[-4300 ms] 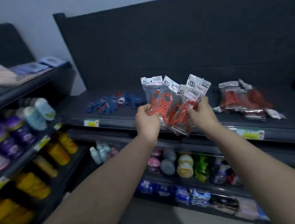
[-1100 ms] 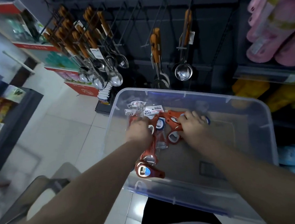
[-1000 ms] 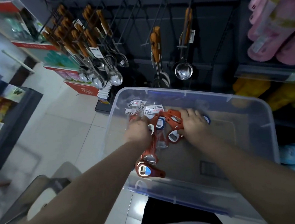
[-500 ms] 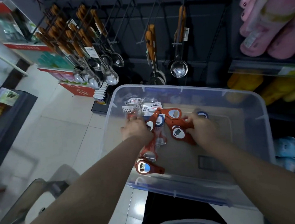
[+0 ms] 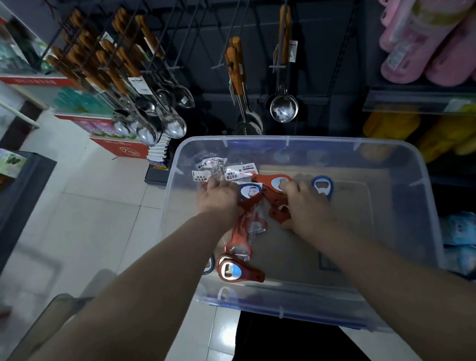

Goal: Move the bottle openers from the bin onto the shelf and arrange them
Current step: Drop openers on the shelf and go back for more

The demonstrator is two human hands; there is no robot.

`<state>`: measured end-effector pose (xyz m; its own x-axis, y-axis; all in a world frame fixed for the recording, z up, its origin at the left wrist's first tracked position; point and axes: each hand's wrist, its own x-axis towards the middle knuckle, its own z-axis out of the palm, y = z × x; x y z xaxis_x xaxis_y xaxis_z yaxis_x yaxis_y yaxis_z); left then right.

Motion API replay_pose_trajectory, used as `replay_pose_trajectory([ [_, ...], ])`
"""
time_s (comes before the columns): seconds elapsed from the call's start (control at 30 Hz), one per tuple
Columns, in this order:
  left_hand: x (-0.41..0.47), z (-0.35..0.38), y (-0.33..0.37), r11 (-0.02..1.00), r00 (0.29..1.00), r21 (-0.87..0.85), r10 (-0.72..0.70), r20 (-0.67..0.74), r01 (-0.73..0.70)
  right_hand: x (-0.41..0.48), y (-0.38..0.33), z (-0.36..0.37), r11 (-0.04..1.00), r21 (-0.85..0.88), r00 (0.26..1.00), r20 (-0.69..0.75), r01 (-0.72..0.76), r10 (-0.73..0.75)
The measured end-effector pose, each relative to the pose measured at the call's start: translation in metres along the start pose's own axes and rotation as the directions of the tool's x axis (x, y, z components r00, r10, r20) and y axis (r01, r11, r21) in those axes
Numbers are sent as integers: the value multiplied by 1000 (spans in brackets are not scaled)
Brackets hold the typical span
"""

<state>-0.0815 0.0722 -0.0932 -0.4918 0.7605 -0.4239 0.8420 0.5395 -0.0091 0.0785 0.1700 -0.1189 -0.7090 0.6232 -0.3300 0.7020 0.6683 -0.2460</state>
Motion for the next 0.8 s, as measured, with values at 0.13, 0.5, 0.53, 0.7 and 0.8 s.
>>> replay_pose_trajectory([
  [0.13, 9, 1, 1, 999, 999, 50, -5, 35, 3, -7, 6, 2, 987, 91, 990, 48, -134, 130],
  [0.5, 5, -6, 8, 991, 997, -106, -81, -11, 79, -18, 29, -13, 934, 254, 968, 79, -252, 239],
  [0.53, 6, -6, 9, 987, 996, -136, -86, -3, 85, -18, 29, -16, 930, 273, 970, 65, -245, 236],
  [0.7, 13, -10, 23, 914, 985, -373, -171, 4, 160, -23, 24, -26, 922, 322, 973, -11, -217, 233],
  [0.8, 16, -4, 32, 972, 980, -129, -198, -13, 195, -27, 21, -25, 916, 324, 967, -18, -236, 256],
])
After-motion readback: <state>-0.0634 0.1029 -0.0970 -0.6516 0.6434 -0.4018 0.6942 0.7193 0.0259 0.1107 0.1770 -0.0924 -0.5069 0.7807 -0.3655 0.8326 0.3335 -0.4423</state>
